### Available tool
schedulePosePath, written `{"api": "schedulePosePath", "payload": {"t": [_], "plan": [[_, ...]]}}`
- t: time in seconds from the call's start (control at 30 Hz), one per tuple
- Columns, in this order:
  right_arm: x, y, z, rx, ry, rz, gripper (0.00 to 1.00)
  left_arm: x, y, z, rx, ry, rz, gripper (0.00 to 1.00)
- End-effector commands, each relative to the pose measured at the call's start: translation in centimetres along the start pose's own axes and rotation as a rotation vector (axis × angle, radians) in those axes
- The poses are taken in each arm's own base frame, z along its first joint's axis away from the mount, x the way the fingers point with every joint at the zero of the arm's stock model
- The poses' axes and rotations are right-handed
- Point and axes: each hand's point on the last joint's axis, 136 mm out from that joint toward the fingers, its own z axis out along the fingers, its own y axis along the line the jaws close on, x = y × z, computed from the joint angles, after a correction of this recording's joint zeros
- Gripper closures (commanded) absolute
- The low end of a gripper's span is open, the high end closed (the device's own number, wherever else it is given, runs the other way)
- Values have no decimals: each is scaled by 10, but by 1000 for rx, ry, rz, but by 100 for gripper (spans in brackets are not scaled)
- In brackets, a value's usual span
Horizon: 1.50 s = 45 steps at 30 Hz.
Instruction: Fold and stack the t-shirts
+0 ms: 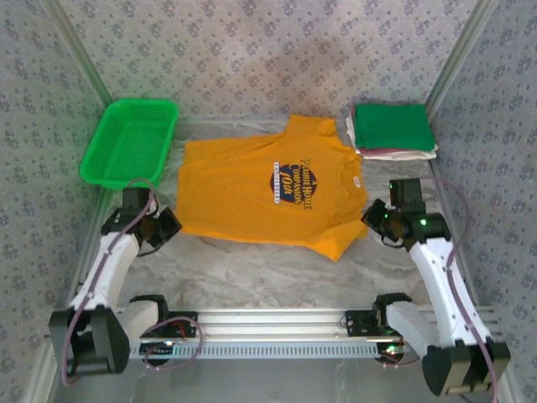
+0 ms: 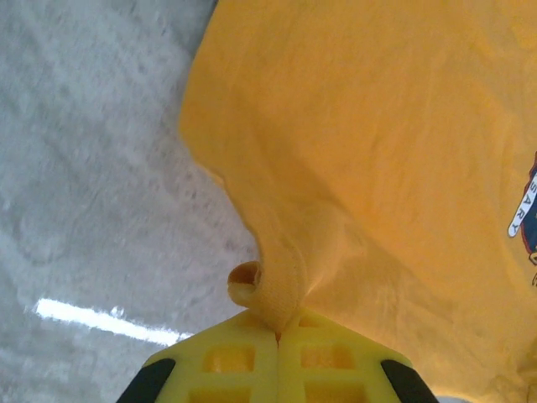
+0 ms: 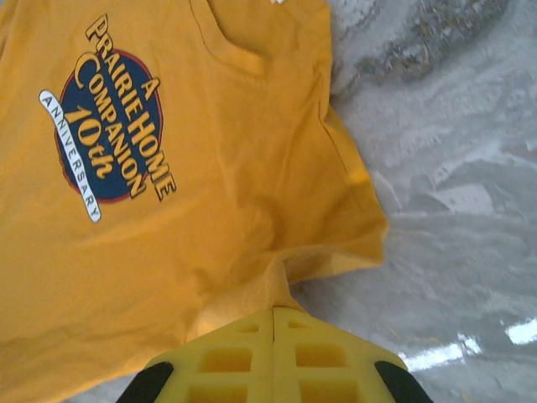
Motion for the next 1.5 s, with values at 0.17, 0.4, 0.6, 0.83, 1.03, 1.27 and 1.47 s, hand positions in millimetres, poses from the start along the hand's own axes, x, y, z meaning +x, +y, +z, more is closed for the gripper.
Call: {"api": "schedulePosePath", "payload": {"t": [0.17, 0.4, 0.6, 0.83, 1.03, 1.27, 1.47], "plan": [[-49, 28, 6, -51, -75, -9, 100, -48, -22, 13, 40, -30, 70, 100], [-64, 35, 26, -55, -62, 0, 100, -72, -25, 35, 11, -17, 98, 100], [-77, 41, 38, -58, -75, -1, 100, -82, -21, 51, -19, -9, 101, 100], [-100, 53, 52, -73, -93, 2, 100, -97, -19, 63, -55, -13, 112, 100], [-128, 68, 76, -84, -105, 2, 100, -122, -27, 86, -66, -2, 131, 100], [-176, 89, 115, -93, -116, 15, 72, -163, -41, 105, -83, -36, 156, 63], [-186, 108, 107, -126, -99, -52, 66, -163, -52, 73, -134, -106, 205, 58]]}}
